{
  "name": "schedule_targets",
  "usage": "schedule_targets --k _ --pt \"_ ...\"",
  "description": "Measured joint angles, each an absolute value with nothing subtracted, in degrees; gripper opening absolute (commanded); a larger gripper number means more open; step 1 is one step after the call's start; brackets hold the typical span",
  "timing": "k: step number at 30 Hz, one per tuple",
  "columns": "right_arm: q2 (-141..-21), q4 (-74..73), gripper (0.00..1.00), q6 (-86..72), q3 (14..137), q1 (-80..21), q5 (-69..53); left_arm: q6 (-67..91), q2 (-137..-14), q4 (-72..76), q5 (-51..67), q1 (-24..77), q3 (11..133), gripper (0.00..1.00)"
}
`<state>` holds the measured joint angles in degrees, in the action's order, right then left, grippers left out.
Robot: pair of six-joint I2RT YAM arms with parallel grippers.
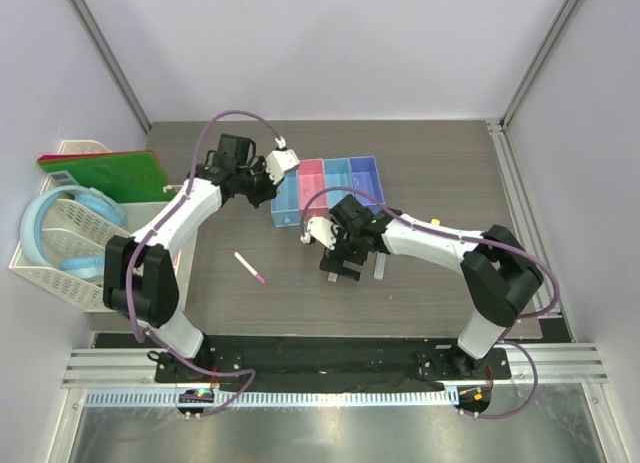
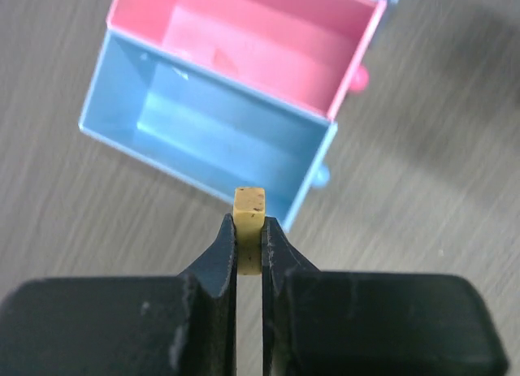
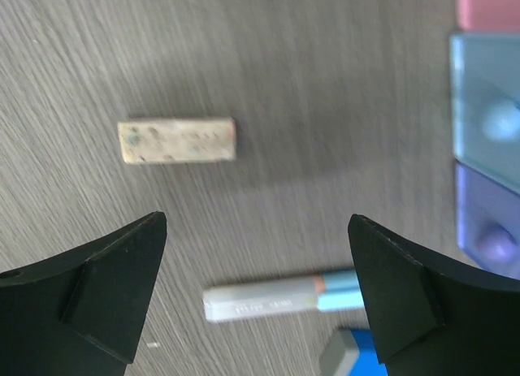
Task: Sort the stationery into containers
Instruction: Place the stationery in the storage box, then pick up the stationery from the center of the board.
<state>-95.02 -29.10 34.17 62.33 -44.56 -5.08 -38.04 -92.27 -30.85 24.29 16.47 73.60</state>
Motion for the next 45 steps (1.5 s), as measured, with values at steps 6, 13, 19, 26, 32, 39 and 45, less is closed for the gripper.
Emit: schedule_targets --k 6,13,19,26,32,39,45 --pt "-99.5 -28.8 1.00 33.9 62.7 -48.6 -4.6 -35.5 -99.7 -26.5 23.0 19.7 77.3 0.00" --pt "-100.7 -28.7 1.00 33.8 64.8 -51.7 -4.5 -34.6 -107.2 -25.3 20.3 20.1 79.9 0.00" --pt "-102.4 -28.6 1.00 33.5 65.5 -52.6 -4.6 -34.6 -108.4 -24.4 19.0 20.0 80.0 0.05" --pt "-104.0 -28.1 0.88 32.9 66.3 -52.7 -3.8 -34.9 -108.4 -23.9 18.8 20.0 80.0 0.38" --pt "-104.8 -27.5 0.81 32.6 67.0 -52.7 -3.5 -34.9 -108.4 -23.7 18.8 20.0 79.9 0.51" --pt "-104.8 -27.3 0.76 32.6 67.0 -52.8 -3.4 -34.9 -104.1 -23.8 18.8 20.0 76.4 0.55" --pt "-104.6 -26.4 0.41 32.8 66.4 -52.8 -3.2 -34.4 -95.2 -23.3 19.1 20.0 74.2 0.58"
